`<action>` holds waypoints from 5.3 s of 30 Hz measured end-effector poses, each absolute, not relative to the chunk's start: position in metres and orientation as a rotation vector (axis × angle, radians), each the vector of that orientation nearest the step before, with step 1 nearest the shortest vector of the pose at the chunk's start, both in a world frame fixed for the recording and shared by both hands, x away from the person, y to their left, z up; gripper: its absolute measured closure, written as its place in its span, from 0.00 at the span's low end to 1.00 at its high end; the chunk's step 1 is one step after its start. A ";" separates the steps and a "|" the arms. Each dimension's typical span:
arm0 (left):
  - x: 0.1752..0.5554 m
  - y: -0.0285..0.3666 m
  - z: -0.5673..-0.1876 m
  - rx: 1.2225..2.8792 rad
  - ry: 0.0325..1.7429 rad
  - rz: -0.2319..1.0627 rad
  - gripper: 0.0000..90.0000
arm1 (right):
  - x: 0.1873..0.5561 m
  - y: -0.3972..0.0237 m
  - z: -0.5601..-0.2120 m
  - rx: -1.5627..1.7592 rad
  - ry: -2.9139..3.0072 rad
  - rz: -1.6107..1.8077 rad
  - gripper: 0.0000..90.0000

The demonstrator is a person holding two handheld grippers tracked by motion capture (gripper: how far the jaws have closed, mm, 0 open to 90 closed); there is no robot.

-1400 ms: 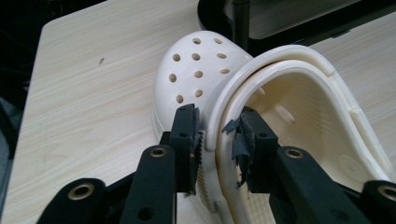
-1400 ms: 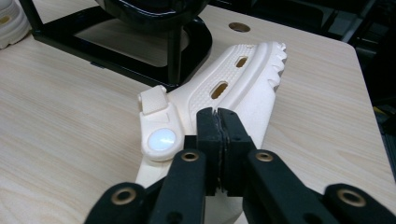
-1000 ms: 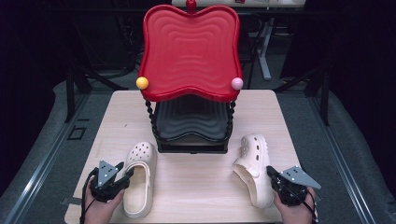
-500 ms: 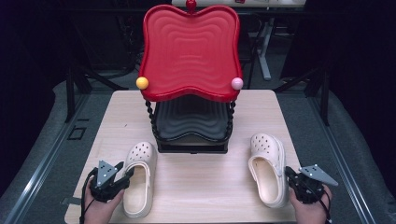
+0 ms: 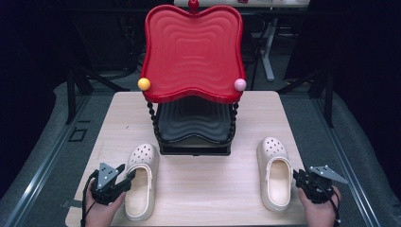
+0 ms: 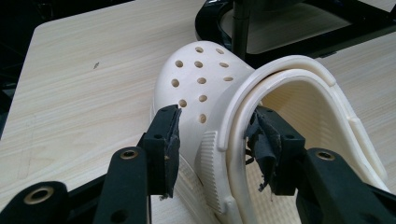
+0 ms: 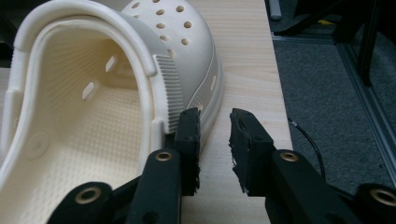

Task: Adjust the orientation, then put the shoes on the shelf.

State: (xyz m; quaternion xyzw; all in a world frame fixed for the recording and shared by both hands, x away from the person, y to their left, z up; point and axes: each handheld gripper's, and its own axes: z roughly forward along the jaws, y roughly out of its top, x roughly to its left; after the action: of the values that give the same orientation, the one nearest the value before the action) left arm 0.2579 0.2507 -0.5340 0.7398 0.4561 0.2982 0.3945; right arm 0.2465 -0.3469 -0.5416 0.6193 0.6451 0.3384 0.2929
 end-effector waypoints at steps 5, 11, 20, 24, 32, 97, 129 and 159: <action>0.258 0.250 -0.534 1.875 1.154 0.758 0.59 | 0.241 -0.341 -0.534 1.549 1.696 0.847 0.69; 0.258 0.250 -0.534 1.874 1.156 0.762 0.59 | 0.240 -0.334 -0.526 1.469 1.699 0.759 0.66; 0.258 0.250 -0.534 1.880 1.159 0.765 0.59 | 0.238 -0.329 -0.516 1.460 1.682 0.986 0.54; 0.258 0.250 -0.534 1.883 1.158 0.766 0.59 | 0.241 -0.325 -0.516 1.452 1.690 0.993 0.52; 0.258 0.249 -0.534 1.879 1.151 0.765 0.59 | 0.248 -0.314 -0.517 1.397 1.782 0.872 0.68; 0.258 0.245 -0.533 1.903 1.122 0.767 0.63 | 0.250 -0.235 -0.519 1.359 1.897 0.793 0.82; 0.257 0.245 -0.530 1.898 1.267 0.759 0.84 | 0.247 -0.245 -0.524 1.384 1.941 0.924 0.82; 0.214 0.240 -0.462 1.791 1.075 0.728 0.84 | 0.200 -0.224 -0.450 1.224 1.824 1.117 0.84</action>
State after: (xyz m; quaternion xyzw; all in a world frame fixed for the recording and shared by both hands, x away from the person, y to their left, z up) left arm 0.2140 0.2404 -0.4621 0.7236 0.4345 0.2943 0.4482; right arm 0.2002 -0.2239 -0.4502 0.4684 0.6982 0.4276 0.3321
